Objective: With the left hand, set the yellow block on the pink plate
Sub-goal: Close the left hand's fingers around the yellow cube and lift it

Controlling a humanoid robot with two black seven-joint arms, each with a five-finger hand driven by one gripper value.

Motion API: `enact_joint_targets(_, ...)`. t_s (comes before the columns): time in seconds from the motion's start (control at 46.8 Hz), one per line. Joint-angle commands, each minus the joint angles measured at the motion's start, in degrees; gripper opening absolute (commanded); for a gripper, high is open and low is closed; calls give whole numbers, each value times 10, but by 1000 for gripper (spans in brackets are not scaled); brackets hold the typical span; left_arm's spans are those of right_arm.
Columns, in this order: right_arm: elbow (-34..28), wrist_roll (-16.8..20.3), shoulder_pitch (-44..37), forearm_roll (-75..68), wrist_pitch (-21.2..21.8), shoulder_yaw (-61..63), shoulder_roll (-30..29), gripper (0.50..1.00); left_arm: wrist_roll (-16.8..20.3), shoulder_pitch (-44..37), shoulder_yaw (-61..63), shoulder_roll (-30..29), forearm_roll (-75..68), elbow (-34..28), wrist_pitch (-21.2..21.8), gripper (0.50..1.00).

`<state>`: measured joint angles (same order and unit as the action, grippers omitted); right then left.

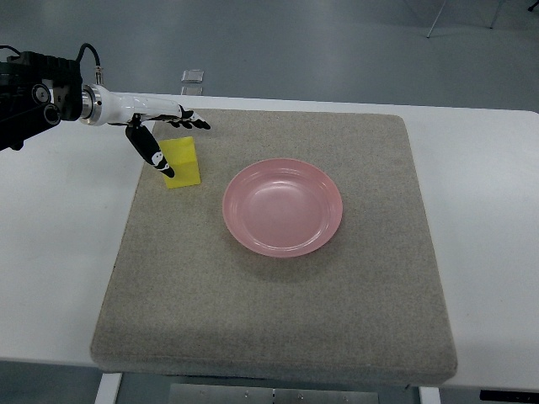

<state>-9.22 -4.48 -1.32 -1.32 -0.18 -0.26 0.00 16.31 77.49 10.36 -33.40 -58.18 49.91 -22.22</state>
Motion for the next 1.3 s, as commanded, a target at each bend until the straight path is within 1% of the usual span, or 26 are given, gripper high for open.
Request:
enact_joint_targets(0.0, 0, 0, 0, 0, 0, 0, 0, 924, 10, -7, -2, 0, -21, -1, 1, 889)
enact_joint_targets(0.064, 0, 0, 0, 0, 0, 0, 0, 924, 21, -8, -2, 0, -34, -1, 2, 866)
enact_joint_targets(0.235, 0, 0, 0, 0, 0, 0, 0, 924, 24, -9, -2, 3, -38, -1, 10, 855)
enact_joint_targets(0.32, 0, 0, 0, 0, 0, 0, 0, 924, 24, -9, -1, 4, -39, -2, 14, 821)
enact_joint_targets(0.342, 0, 0, 0, 0, 0, 0, 0, 924, 24, -9, -1, 4, -40, -2, 15, 808)
enact_joint_targets(0.363, 0, 0, 0, 0, 0, 0, 0, 924, 24, -10, -1, 4, -40, -3, 15, 780)
enact_joint_targets(0.406, 0, 0, 0, 0, 0, 0, 0, 924, 24, -12, -1, 5, -41, -5, 15, 742)
enact_joint_targets(0.47, 1, 0, 0, 0, 0, 0, 0, 924, 24, -16, -1, 5, -42, -10, 15, 707)
enact_joint_targets(0.513, 0, 0, 0, 0, 0, 0, 0, 924, 24, -16, -1, 5, -43, -10, 15, 694)
enact_joint_targets(0.577, 1, 0, 0, 0, 0, 0, 0, 924, 24, -16, -1, 4, -43, -10, 15, 656)
enact_joint_targets(0.641, 0, 0, 0, 0, 0, 0, 0, 924, 24, -16, -1, 4, -43, -10, 15, 604)
enact_joint_targets(0.662, 0, 0, 0, 0, 0, 0, 0, 924, 24, -16, -1, 4, -43, -11, 15, 585)
enact_joint_targets(0.683, 0, 0, 0, 0, 0, 0, 0, 924, 24, -16, -1, 4, -42, -12, 15, 549)
enact_joint_targets(0.705, 0, 0, 0, 0, 0, 0, 0, 924, 24, -16, -1, 5, -42, -13, 15, 502)
enact_joint_targets(1.025, 0, 0, 0, 0, 0, 0, 0, 924, 24, -12, -4, 3, -37, -17, 15, 500)
enact_joint_targets(1.132, 1, 0, 0, 0, 0, 0, 0, 924, 26, -10, -4, 6, -31, -42, 15, 500)
enact_joint_targets(1.239, 1, 0, 0, 0, 0, 0, 0, 924, 40, -8, -4, 18, -30, -65, 15, 500)
enact_joint_targets(1.282, 0, 0, 0, 0, 0, 0, 0, 924, 43, -8, -5, 18, -31, -65, 15, 500)
